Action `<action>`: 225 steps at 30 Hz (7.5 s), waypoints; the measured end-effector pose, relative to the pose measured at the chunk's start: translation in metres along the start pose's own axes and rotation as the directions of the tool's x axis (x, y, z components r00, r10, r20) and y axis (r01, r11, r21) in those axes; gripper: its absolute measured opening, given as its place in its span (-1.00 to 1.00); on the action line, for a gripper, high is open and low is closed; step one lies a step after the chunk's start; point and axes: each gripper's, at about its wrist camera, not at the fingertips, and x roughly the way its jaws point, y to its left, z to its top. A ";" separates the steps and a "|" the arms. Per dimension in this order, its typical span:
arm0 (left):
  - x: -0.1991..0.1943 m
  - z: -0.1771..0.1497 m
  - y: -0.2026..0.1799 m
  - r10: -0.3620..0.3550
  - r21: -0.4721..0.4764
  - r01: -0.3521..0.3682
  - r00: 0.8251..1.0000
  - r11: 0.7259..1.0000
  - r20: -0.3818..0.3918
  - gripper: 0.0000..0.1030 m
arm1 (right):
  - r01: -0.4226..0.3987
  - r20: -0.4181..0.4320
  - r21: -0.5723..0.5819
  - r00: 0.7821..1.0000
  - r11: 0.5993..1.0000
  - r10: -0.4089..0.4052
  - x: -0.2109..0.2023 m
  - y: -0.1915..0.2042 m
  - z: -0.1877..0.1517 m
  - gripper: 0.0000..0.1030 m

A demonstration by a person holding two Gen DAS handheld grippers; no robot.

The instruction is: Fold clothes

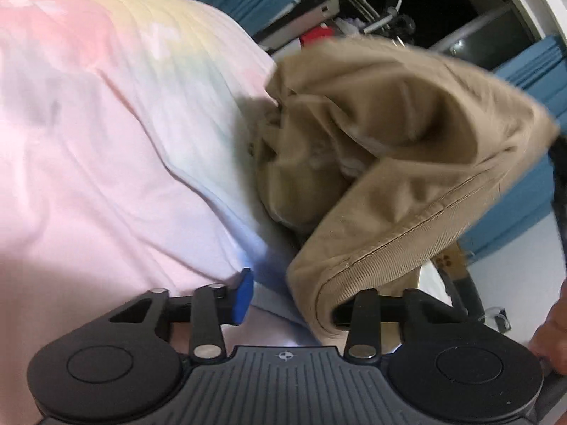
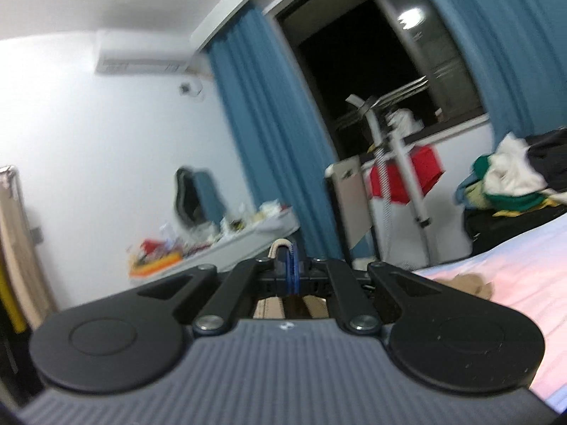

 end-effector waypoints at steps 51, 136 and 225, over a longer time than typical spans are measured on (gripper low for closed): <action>-0.084 0.134 -0.007 -0.053 0.583 0.020 0.998 0.812 0.040 -0.87 | -0.169 -0.260 -0.950 0.894 0.262 -0.366 -0.013 0.166 -0.190 0.09; -0.067 0.068 0.004 0.146 0.418 -0.266 0.944 0.869 0.296 -0.43 | 0.577 -0.237 -0.038 0.788 0.816 -0.568 -0.028 -0.011 -0.080 -0.87; -0.052 0.328 -0.201 -0.229 0.622 -0.069 0.893 0.780 0.387 -0.81 | 0.495 0.170 -0.227 0.868 0.839 -0.467 0.040 0.076 0.168 -0.89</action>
